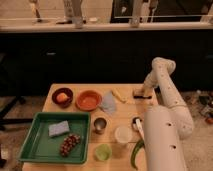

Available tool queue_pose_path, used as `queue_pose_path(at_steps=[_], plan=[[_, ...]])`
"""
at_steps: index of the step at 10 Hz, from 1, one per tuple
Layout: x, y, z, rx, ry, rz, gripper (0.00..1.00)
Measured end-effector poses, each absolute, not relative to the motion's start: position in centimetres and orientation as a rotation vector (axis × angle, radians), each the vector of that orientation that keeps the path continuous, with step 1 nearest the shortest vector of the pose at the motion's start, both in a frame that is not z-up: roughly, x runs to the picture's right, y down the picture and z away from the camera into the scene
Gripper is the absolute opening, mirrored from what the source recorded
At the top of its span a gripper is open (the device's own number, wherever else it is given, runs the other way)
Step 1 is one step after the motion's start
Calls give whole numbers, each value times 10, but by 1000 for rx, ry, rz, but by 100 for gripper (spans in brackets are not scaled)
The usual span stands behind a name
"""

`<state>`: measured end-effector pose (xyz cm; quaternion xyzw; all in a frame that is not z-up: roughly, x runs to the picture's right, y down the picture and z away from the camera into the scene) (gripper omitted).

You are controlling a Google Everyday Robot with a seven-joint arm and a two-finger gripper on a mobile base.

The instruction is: Wipe table surface with eraser

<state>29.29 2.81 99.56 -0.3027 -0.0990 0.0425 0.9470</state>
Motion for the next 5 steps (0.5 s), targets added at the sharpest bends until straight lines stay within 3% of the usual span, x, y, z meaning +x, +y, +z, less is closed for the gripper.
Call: queue_pose_path(at_steps=[5], plan=[[265,25,987,-616,-268,27,0]])
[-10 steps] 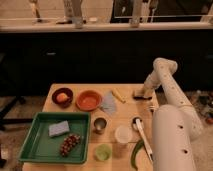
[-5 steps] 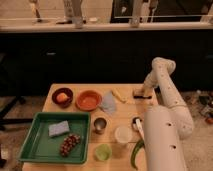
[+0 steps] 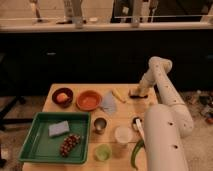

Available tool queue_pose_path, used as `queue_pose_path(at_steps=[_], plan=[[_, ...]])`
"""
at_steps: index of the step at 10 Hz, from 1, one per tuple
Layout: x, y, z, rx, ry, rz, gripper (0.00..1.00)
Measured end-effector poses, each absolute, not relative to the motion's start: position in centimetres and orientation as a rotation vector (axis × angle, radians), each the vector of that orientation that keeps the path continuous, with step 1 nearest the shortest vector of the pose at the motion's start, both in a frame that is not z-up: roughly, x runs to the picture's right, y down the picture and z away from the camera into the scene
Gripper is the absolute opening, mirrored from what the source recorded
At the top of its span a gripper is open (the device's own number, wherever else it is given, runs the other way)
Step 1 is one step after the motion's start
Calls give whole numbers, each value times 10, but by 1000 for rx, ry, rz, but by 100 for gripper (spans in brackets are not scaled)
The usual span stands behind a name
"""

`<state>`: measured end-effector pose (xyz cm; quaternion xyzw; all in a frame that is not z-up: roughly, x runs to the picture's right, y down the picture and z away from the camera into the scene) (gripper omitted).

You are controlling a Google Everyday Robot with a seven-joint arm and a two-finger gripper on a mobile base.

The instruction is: Wipe table surface with eraser

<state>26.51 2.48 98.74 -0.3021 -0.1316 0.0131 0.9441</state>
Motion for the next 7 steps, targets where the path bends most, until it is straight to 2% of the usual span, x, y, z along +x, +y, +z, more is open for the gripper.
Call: queue_pose_path(at_steps=[7], plan=[[274,24,970,-612,-290,46,0]])
